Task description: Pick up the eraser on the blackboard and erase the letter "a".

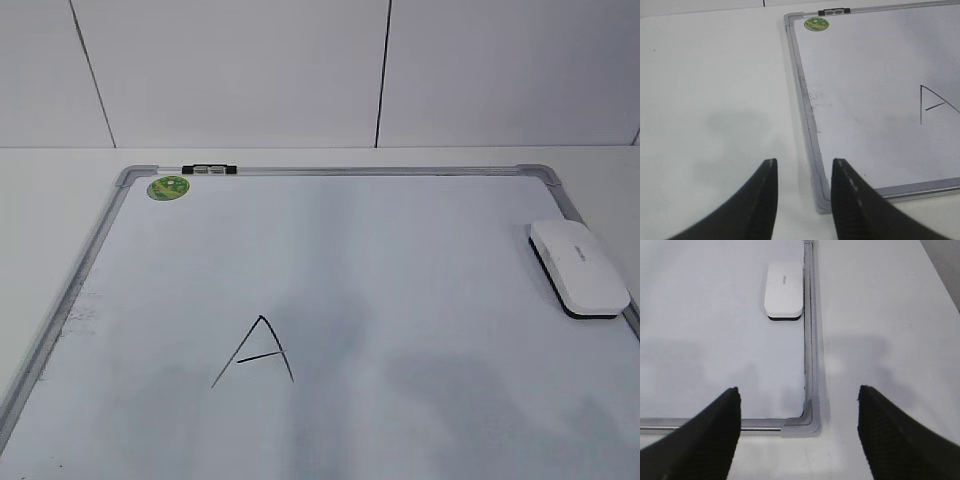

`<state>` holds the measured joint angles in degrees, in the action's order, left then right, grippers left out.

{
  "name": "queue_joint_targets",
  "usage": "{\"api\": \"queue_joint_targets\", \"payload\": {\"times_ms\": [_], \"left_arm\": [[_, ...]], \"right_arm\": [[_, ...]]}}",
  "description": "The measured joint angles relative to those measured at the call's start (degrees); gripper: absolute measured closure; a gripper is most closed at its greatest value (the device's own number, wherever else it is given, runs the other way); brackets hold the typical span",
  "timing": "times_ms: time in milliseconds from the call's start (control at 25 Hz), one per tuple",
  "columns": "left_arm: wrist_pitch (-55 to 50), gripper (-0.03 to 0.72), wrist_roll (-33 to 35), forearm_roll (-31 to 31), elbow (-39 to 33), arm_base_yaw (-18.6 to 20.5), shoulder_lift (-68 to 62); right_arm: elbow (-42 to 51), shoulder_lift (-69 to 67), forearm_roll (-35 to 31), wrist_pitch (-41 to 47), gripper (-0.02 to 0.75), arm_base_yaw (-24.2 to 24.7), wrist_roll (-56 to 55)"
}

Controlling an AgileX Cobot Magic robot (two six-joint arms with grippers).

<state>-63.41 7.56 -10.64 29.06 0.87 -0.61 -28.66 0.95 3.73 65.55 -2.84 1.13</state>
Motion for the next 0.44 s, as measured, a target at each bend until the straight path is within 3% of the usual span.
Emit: {"api": "queue_joint_targets", "payload": {"times_ms": [440], "left_arm": [[0.0,0.435,0.0,0.0,0.0,0.0,0.0]], "right_arm": [[0.0,0.0,0.0,0.0,0.16,0.0,0.0]]}}
